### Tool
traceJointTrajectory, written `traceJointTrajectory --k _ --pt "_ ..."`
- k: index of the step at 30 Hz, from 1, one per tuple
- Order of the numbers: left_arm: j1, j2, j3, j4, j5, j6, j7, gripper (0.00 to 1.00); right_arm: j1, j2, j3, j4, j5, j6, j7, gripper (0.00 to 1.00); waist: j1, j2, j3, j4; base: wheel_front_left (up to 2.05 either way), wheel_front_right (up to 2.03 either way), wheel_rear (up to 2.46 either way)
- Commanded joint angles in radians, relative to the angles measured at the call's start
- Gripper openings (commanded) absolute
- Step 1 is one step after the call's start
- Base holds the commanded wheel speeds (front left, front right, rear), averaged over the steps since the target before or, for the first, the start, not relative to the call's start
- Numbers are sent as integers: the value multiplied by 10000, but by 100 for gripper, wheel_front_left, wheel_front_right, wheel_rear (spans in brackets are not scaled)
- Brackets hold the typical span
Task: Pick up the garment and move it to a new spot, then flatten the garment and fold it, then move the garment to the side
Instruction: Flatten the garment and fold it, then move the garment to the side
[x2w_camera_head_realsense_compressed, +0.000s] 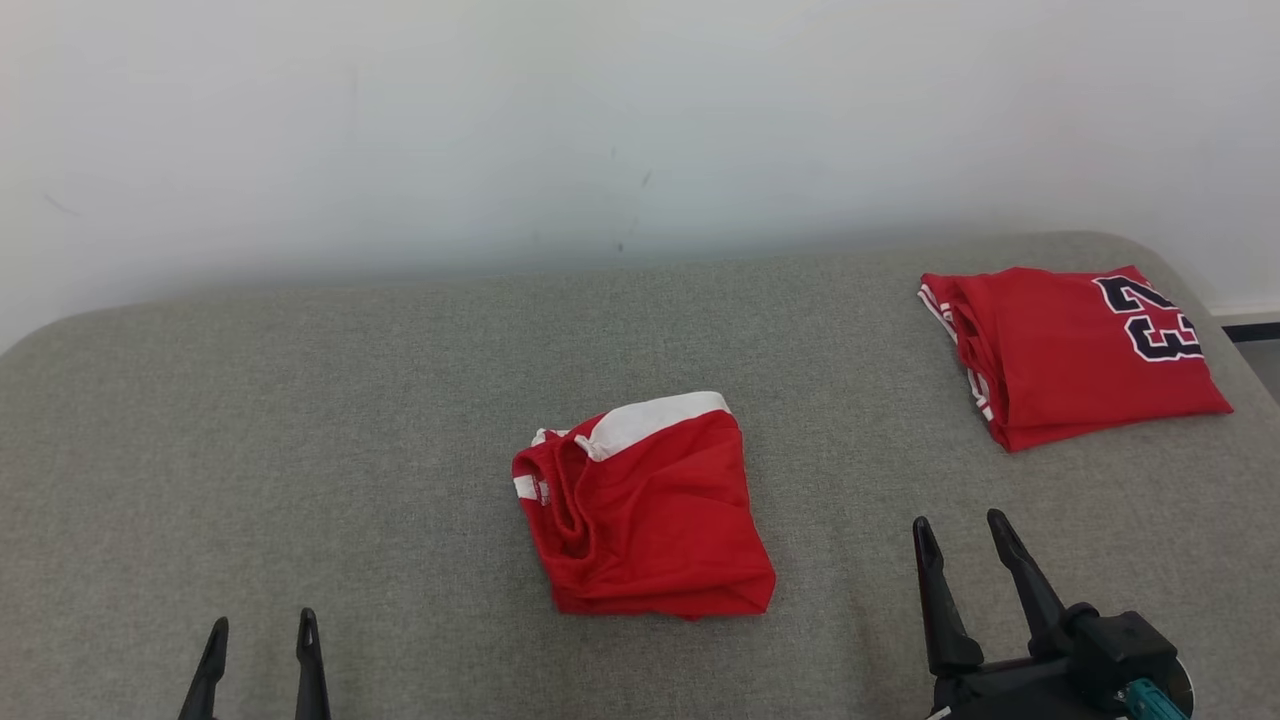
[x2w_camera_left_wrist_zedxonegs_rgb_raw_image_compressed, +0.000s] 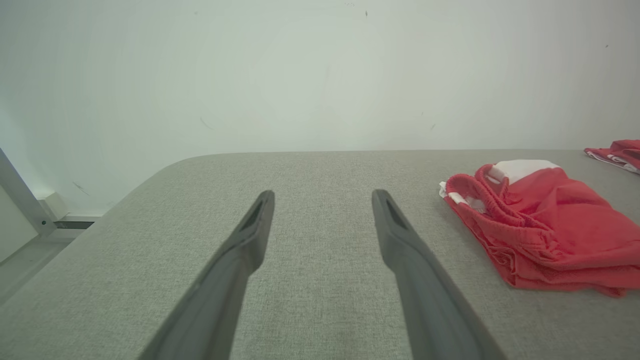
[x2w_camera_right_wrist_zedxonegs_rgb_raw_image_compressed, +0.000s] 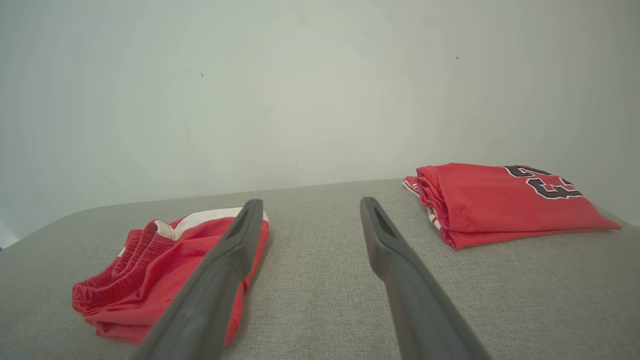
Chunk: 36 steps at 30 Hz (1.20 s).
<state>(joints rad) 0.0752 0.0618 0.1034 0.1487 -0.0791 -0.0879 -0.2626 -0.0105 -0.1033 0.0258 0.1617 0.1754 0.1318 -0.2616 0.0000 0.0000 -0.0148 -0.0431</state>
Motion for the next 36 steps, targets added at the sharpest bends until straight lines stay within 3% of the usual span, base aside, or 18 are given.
traceJointTrajectory --k 1,36 --pt "92 68 4 -2 83 -15 -28 100 60 16 0 11 -36 -28 -41 100 0 0 -5 2 0 0 0" --pt "159 248 -147 -194 -34 -188 -28 100 150 1 -50 204 -38 -28 -41 100 0 0 -144 141 0 0 0"
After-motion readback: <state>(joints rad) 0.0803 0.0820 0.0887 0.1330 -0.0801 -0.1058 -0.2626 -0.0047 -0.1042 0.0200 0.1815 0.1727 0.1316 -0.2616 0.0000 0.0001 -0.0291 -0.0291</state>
